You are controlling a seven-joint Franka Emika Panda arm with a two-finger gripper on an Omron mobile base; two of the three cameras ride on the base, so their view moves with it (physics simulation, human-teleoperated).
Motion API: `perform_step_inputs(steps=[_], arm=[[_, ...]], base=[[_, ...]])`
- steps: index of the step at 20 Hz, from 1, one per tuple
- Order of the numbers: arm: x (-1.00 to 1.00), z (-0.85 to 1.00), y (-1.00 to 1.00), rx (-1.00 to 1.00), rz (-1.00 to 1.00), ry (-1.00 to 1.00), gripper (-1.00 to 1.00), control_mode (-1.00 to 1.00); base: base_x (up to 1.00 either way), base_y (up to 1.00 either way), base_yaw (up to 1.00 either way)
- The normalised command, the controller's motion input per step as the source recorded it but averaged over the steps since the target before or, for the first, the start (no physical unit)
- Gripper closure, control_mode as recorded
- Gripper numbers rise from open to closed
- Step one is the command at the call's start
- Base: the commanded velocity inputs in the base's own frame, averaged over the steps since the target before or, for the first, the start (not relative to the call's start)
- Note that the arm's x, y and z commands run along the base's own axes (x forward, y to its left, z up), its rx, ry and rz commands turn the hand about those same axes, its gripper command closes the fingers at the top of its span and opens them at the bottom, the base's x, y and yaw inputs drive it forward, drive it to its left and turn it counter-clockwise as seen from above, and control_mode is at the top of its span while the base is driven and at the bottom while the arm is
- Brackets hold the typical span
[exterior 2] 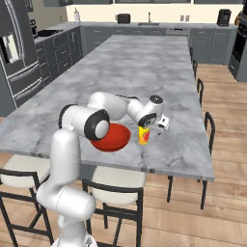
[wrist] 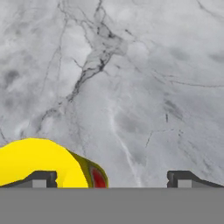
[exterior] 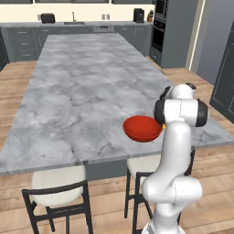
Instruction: Place the cup inside the bowl on the dining table and move the bowl to any counter.
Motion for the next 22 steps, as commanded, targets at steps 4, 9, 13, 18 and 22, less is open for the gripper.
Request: perform_step_inputs(steps=[4,9,13,18,22], arm=[[0.00,-0.13,0.00,0.01,0.00,0.00,-1.00,-1.00],[0.00,-0.04,0.00,0.00,0.00,0.00,1.00,-1.00],[0.00,-0.04,0.00,0.00,0.00,0.00,1.00,-1.00],[0.00,0.02,0.00,0.00,0.00,0.00,1.00,-1.00],[0.00,0.32,0.00,0.00,0.00,-0.06,1.00,-1.00]], base=[[0.00,0.00,0.00],[0.00,0.00,0.00],[0.00,0.00,0.00],[0.00,0.00,0.00],[0.00,0.00,0.00]])
